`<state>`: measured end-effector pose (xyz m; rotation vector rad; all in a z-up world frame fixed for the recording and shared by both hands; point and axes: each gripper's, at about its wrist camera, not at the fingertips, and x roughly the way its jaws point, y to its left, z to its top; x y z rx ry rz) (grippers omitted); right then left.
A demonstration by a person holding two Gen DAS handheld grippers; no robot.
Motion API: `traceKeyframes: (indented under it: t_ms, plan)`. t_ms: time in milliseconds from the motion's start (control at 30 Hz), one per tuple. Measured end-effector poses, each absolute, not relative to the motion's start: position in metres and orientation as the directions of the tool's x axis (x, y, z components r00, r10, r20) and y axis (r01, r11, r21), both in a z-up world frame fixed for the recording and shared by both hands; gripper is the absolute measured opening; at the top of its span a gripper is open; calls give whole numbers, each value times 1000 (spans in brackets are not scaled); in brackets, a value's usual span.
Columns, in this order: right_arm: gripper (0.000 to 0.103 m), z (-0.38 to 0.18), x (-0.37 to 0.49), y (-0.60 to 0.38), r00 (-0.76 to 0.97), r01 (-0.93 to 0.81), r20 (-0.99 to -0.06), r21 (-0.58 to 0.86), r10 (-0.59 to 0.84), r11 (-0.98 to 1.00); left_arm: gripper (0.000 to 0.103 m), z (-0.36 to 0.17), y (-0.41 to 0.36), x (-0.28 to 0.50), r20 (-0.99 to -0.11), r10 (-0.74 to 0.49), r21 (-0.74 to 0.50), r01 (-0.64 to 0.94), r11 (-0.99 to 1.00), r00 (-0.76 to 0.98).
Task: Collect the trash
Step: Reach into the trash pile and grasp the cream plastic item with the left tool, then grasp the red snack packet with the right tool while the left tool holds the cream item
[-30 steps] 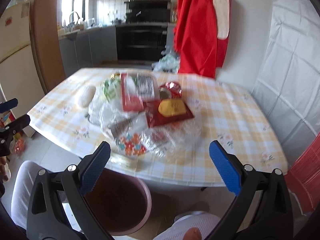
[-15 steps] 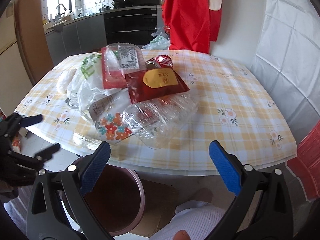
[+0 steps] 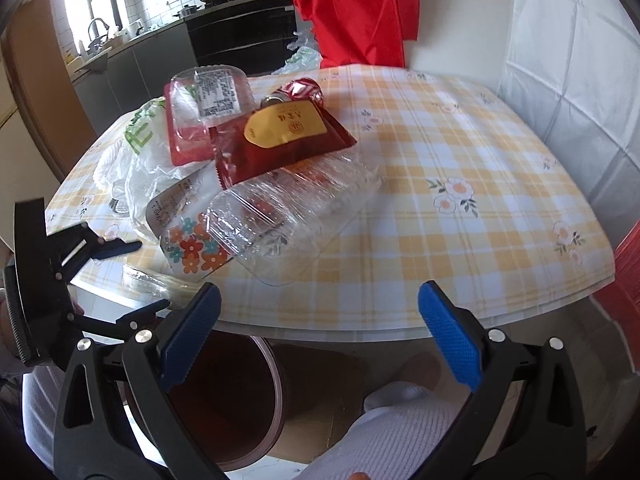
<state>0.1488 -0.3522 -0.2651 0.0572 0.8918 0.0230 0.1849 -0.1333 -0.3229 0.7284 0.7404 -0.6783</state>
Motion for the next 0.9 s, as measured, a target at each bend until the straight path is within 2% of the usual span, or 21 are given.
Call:
traceKeyframes:
  t_ms: [67,133,167,400,567,733,900]
  plan:
    - [97,-266,150,-350,625,-5,-779,50,42,999,25,-321,-129,185,-786,-312,289,764,578,533]
    - [97,-267,152,-349,624,-13,-781,44,43,999,13,-317,-122,179,-781,-351,241,768,594,517]
    - [97,-267,153,-348,623,-18,-781,44,46,999,11,-314,-117,177,-777,-372,210,767,607,507]
    - [97,-265,161,-339,630,-48,-775,23,49,999,9,-290,-78,172,-697,-469,39,682,730,543]
    - [97,-257,173,-327,657,-85,-753,-21,40,996,9,-269,-37,177,-607,-464,-133,493,860,646]
    - [97,-247,203,-306,688,-163,-724,-76,58,984,9,-255,1,169,-543,-449,-320,319,892,710]
    - [97,-246,255,-264,712,-217,-702,-203,13,955,9,-252,-1,160,-515,-430,-335,288,897,741]
